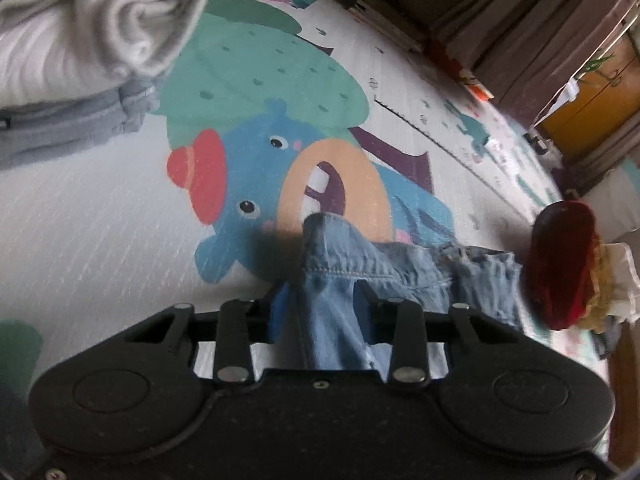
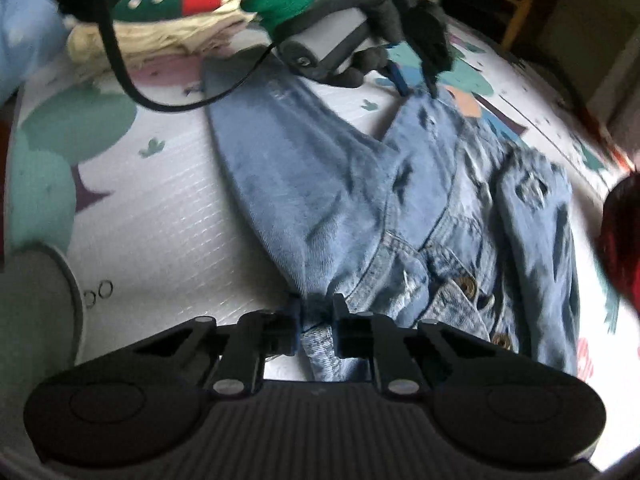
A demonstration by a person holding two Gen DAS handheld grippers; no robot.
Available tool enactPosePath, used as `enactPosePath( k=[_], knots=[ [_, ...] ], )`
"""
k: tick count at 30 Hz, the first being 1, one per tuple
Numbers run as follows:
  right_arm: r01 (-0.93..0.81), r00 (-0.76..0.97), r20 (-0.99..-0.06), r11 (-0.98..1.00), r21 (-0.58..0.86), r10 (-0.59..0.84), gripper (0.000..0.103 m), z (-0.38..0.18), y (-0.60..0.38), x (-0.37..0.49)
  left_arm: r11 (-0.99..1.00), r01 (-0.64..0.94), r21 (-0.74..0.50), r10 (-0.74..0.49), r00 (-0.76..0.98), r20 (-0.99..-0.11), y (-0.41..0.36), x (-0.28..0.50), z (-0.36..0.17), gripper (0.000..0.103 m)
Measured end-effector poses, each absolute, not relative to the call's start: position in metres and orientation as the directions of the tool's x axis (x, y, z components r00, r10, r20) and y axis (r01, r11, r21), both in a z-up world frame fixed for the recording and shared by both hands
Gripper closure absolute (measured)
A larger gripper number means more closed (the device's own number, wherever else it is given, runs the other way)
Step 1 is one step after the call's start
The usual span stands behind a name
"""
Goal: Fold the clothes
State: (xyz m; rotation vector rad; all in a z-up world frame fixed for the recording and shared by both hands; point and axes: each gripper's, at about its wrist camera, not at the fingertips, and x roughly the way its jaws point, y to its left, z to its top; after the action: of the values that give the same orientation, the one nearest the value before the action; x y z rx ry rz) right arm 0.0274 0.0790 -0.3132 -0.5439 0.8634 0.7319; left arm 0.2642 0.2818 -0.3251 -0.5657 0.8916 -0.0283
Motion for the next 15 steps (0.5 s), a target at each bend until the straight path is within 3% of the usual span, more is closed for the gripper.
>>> enactPosePath(
  k=[3, 5, 8, 15],
  knots=[
    [-0.746, 0.435, -0.823, 0.658, -0.102, 0.365, 0.090, -0.311, 0.073, 0.031, 0.843, -0.219, -0.492, -0.265, 0.628, -0.732, 0.283, 0.268, -0.328, 0.070],
    [-0.739, 0.434, -0.819, 0.668, -0.086, 0.375, 0.091, -0.310, 0.070, 0.032, 0.843, -0.230, -0.486, -0.254, 0.626, -0.737, 0.283, 0.268, -0.328, 0.083],
    [-0.722, 0.435, -0.811, 0.689, -0.057, 0.390, 0.091, -0.307, 0.067, 0.035, 0.837, -0.248, -0.488, -0.246, 0.626, -0.740, 0.284, 0.267, -0.327, 0.096],
    [-0.658, 0.441, -0.788, 0.752, 0.043, 0.430, 0.094, -0.295, 0.051, 0.039, 0.823, -0.301, -0.482, -0.207, 0.631, -0.748, 0.277, 0.261, -0.306, 0.101]
  ],
)
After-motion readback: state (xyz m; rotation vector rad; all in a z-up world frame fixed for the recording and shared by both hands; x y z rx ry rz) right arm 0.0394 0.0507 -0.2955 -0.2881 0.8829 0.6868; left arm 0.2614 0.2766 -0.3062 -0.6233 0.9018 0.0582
